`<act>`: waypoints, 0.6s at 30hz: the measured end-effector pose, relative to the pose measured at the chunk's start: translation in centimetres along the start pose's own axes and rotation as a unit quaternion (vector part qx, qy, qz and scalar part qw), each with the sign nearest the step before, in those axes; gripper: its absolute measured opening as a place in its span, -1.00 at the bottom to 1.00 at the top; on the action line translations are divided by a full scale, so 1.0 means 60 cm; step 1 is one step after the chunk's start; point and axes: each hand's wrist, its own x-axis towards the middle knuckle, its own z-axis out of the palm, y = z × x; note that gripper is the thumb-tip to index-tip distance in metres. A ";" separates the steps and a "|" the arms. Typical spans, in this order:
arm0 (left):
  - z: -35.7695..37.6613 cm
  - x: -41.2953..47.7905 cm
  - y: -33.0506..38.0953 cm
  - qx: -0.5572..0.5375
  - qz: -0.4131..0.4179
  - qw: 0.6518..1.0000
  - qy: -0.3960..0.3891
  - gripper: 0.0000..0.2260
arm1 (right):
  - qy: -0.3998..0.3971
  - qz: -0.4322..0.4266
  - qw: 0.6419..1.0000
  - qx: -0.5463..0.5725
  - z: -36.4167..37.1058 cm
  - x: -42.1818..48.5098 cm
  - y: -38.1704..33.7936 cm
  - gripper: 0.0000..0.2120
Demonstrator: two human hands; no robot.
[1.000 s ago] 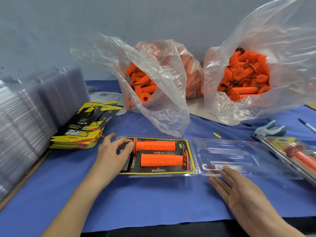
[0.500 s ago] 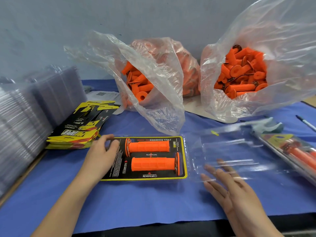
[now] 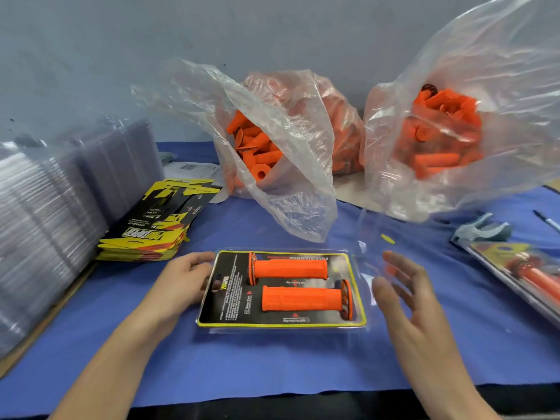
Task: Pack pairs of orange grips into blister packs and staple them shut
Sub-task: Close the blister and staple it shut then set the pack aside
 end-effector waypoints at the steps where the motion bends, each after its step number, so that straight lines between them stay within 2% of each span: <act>1: 0.002 -0.003 0.000 -0.010 -0.003 1.000 -0.012 -0.79 | -0.014 -0.025 0.999 -0.035 0.002 -0.001 -0.001 -0.61; 4: 0.009 -0.011 0.004 -0.046 -0.006 0.998 -0.041 -0.80 | -0.067 -0.099 0.986 -0.112 0.012 -0.001 -0.005 -0.65; 6: 0.012 -0.015 0.006 -0.060 -0.009 0.997 -0.056 -0.81 | -0.103 -0.139 0.972 -0.158 0.019 -0.001 -0.003 -0.59; 10: 0.007 -0.019 0.007 -0.106 -0.013 0.990 -0.090 -0.81 | -0.141 -0.246 0.911 -0.299 0.024 0.003 0.005 -0.52; 13: -0.001 -0.023 0.011 -0.160 -0.004 0.980 -0.123 -0.89 | -0.170 -0.286 0.871 -0.362 0.020 0.004 0.012 -0.53; 16: 0.001 -0.012 0.012 -0.190 -0.065 0.975 -0.095 -0.70 | -0.176 -0.320 0.847 -0.386 0.019 0.006 0.019 -0.58; 18: 0.001 -0.006 0.012 -0.193 -0.086 0.973 -0.097 -0.65 | -0.179 -0.333 0.835 -0.399 0.021 0.007 0.022 -0.59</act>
